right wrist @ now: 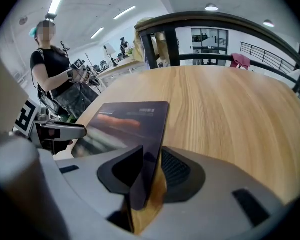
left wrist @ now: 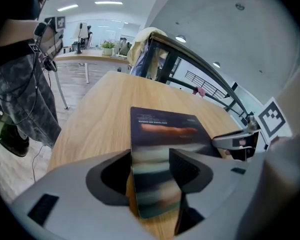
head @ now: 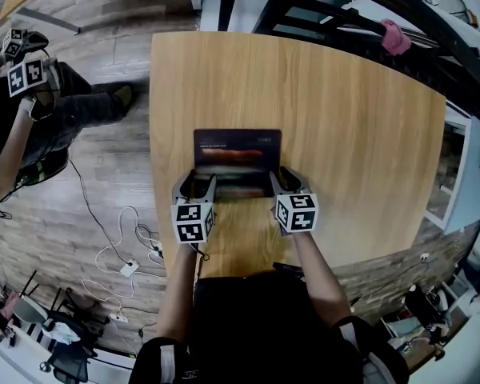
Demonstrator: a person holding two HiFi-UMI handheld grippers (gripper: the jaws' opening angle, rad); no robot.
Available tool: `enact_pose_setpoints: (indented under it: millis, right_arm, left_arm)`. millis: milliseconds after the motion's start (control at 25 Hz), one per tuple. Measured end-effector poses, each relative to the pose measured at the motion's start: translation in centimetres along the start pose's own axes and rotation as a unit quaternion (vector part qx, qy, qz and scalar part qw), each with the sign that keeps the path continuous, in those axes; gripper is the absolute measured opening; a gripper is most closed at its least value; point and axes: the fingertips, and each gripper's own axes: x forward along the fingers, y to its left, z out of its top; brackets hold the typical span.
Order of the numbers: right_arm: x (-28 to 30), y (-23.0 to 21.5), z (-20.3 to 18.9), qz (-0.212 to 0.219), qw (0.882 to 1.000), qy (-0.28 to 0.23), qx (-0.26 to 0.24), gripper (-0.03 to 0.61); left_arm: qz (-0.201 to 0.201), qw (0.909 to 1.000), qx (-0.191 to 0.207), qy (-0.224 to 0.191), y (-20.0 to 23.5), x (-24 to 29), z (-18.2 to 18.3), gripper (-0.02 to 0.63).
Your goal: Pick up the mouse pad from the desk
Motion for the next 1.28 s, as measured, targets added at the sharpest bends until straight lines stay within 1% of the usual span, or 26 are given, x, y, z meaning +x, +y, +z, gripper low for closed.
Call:
enact_pose_setpoints:
  millis: [120, 320, 560, 720, 920, 1280]
  right_arm:
    - [0.1, 0.3, 0.0, -0.005, 1.0, 0.002, -0.003, 0.12]
    - [0.0, 0.3, 0.0, -0.009, 1.0, 0.0, 0.007, 0.117]
    - [0.2, 0.6, 0.0, -0.017, 1.0, 0.0, 0.002, 0.117]
    - [0.4, 1.5, 0.1, -0.007, 1.0, 0.004, -0.003, 0.114]
    - [0.3, 2.0, 0.1, -0.006, 1.0, 0.004, -0.007, 0.115]
    - [0.9, 4.2, 0.1, 0.018, 1.0, 0.008, -0.019, 0.114]
  left_arm:
    - [0.001, 1.0, 0.004, 0.004, -0.1, 0.0, -0.1, 0.236]
    - [-0.004, 0.9999, -0.012, -0.002, -0.2, -0.1, 0.0, 0.241]
    - [-0.004, 0.9999, -0.013, -0.002, -0.3, 0.0, -0.1, 0.25]
    - [-0.002, 1.0, -0.005, 0.0, -0.3, 0.0, -0.1, 0.253]
    - [-0.003, 1.0, -0.004, 0.002, -0.5, -0.1, -0.1, 0.258]
    - [-0.003, 0.9999, 0.009, 0.005, -0.6, -0.1, 0.1, 0.261]
